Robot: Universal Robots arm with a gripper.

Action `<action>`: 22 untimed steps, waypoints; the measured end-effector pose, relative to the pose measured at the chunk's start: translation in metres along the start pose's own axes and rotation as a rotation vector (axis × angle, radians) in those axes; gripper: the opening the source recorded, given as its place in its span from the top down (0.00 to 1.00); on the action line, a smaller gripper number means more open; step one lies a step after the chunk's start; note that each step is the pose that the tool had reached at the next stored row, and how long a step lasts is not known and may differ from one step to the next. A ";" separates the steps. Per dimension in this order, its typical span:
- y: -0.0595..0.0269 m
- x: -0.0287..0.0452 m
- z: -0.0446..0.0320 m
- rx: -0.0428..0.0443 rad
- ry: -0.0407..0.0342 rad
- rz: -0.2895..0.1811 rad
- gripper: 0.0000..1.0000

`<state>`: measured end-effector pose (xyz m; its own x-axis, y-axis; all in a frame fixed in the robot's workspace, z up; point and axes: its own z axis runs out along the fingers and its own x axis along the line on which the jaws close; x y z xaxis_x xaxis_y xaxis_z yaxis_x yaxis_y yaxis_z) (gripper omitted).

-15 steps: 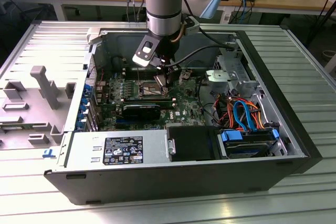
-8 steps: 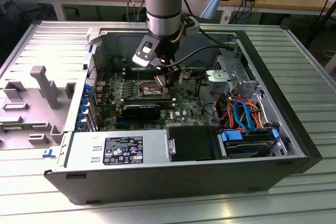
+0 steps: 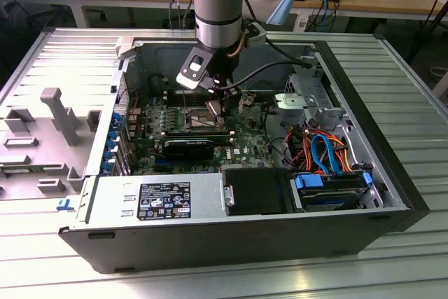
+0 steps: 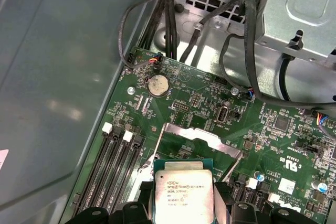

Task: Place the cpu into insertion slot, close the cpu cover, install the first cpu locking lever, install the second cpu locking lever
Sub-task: 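Place the cpu into insertion slot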

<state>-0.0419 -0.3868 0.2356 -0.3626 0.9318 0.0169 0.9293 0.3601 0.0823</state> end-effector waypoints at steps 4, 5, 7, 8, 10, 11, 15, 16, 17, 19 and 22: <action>0.0000 0.0000 0.0002 0.0000 -0.0002 0.002 0.46; 0.0000 0.0000 0.0003 -0.0001 -0.0003 0.003 0.46; 0.0000 0.0000 0.0004 -0.0001 -0.0004 0.005 0.46; 0.0000 0.0000 0.0005 -0.0001 -0.0005 0.006 0.46; -0.0001 0.0000 0.0007 -0.0001 -0.0006 0.008 0.46; 0.0000 0.0000 0.0007 -0.0001 -0.0007 0.008 0.46; -0.0001 0.0000 0.0009 -0.0002 -0.0009 0.011 0.46; -0.0001 0.0000 0.0010 -0.0002 -0.0010 0.012 0.46; -0.0001 0.0000 0.0010 -0.0002 -0.0011 0.013 0.46; -0.0001 0.0000 0.0012 -0.0003 -0.0014 0.017 0.46; -0.0001 0.0000 0.0014 -0.0003 -0.0017 0.021 0.46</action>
<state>-0.0419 -0.3868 0.2342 -0.3431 0.9392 0.0170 0.9366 0.3406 0.0823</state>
